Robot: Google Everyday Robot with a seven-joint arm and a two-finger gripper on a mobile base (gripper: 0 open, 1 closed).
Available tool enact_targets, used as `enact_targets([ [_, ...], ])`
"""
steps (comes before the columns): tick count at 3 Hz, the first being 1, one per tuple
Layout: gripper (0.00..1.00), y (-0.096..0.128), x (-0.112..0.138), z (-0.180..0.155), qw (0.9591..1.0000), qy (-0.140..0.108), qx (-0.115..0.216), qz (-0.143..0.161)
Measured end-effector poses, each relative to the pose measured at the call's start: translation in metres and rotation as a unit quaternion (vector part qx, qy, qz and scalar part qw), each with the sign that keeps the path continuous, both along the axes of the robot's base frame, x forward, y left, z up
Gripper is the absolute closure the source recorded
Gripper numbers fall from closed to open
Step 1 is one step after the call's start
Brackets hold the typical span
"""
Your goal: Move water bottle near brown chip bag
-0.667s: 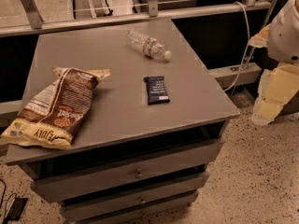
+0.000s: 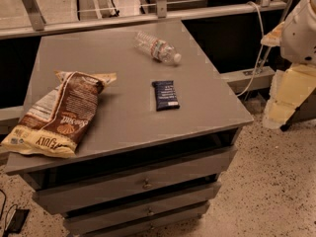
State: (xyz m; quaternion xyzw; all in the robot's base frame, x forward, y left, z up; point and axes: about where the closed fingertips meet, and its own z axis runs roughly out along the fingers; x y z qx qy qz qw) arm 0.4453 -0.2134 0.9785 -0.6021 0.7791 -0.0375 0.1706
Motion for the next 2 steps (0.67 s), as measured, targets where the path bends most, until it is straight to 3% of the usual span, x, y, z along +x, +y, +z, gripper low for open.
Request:
enact_targets([
  [1,0.00,0.016,0.044,-0.004,0.9998,-0.014,0.000,0.015],
  [2,0.00,0.046,0.119,-0.008,0.9988,-0.036,-0.015,0.030],
])
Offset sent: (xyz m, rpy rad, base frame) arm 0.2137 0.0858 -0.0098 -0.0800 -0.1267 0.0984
